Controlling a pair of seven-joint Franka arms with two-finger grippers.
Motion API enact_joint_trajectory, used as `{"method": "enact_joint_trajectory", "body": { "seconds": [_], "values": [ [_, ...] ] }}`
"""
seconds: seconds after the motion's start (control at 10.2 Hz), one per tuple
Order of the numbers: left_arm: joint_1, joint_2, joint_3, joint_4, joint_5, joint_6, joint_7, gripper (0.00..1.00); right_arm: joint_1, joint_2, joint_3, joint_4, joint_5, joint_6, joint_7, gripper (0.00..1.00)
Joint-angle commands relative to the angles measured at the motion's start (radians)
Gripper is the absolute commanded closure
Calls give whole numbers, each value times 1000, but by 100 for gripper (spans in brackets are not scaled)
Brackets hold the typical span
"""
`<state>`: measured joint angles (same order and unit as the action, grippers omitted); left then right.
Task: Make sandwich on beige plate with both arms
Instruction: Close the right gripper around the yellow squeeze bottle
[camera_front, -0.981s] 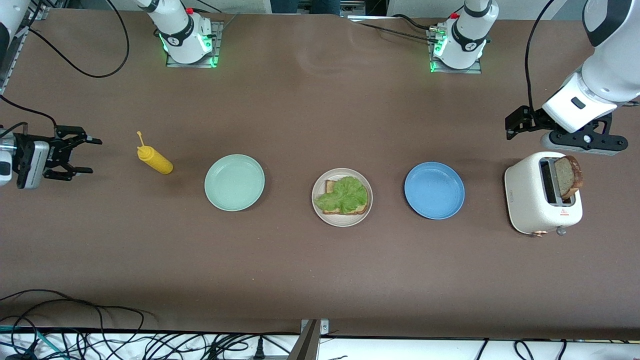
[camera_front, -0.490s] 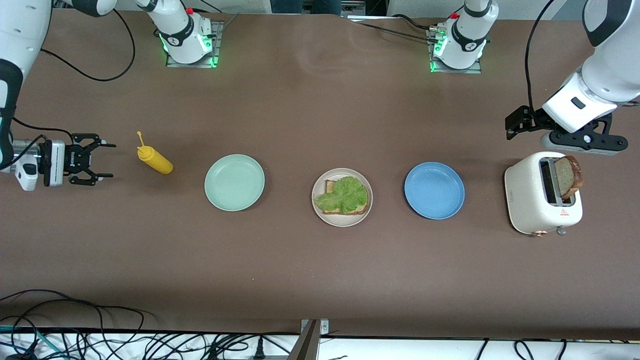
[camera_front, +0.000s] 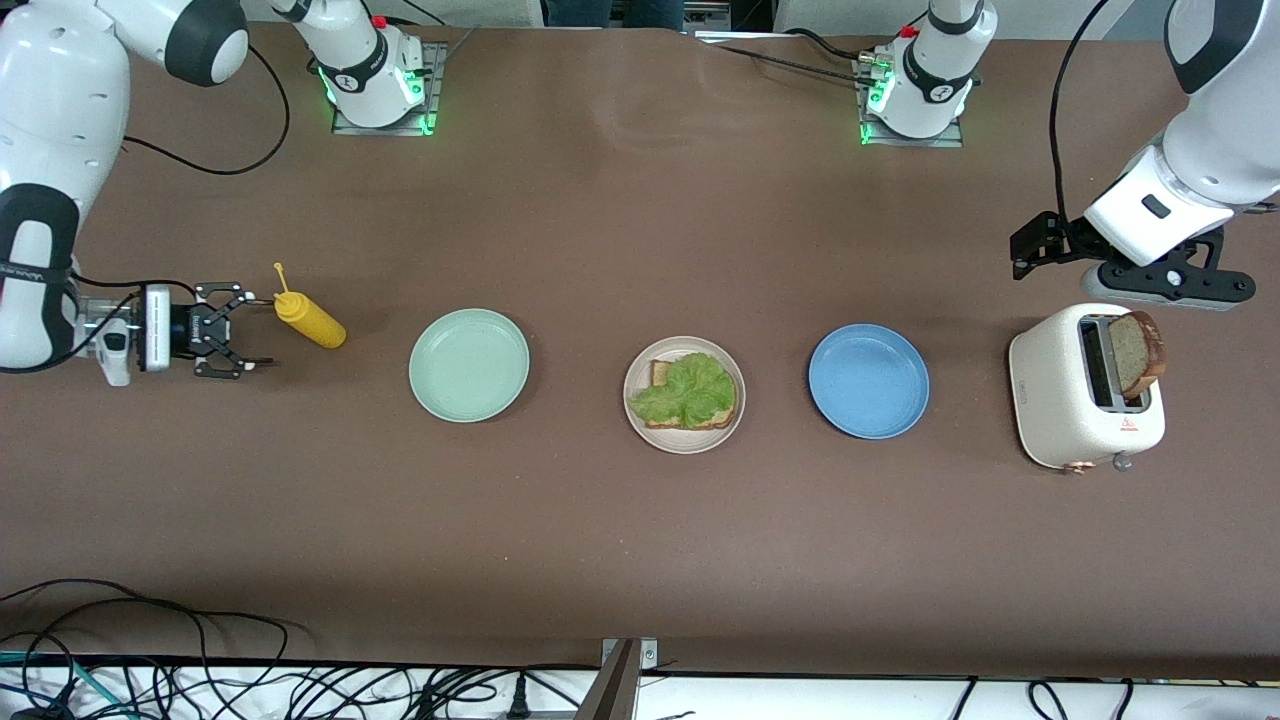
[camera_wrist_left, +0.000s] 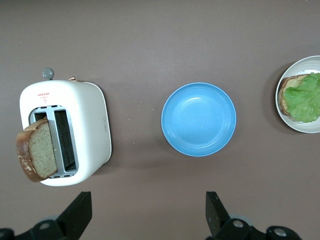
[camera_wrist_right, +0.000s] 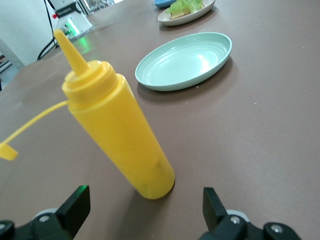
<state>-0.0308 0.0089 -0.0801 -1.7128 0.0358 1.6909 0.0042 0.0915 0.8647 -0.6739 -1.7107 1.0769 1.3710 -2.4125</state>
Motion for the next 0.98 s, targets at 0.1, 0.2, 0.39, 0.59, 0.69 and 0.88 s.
{"method": "enact_joint_trajectory", "body": {
  "seconds": [0.1,0.2,0.39,0.59,0.69,0.88],
  "values": [
    [2,-6,0,-4,-19,-2,-6,0,-93,34,102,14,29,-20,-50,0],
    [2,-6,0,-4,-19,-4,-6,0,-93,40,105,14,35,-18,-51,0],
    [3,-6,2,-4,-19,-2,-4,0,-87,51,122,11,64,-23,-53,0],
    [3,-6,2,-4,-19,-4,-4,0,-93,72,149,13,74,-20,-53,1],
    [3,-6,2,-4,-19,-2,-4,0,-93,74,160,13,75,-18,-53,3],
    [3,-4,2,-4,-19,-2,-6,0,-93,86,174,13,115,-18,-53,35]
  ]
}}
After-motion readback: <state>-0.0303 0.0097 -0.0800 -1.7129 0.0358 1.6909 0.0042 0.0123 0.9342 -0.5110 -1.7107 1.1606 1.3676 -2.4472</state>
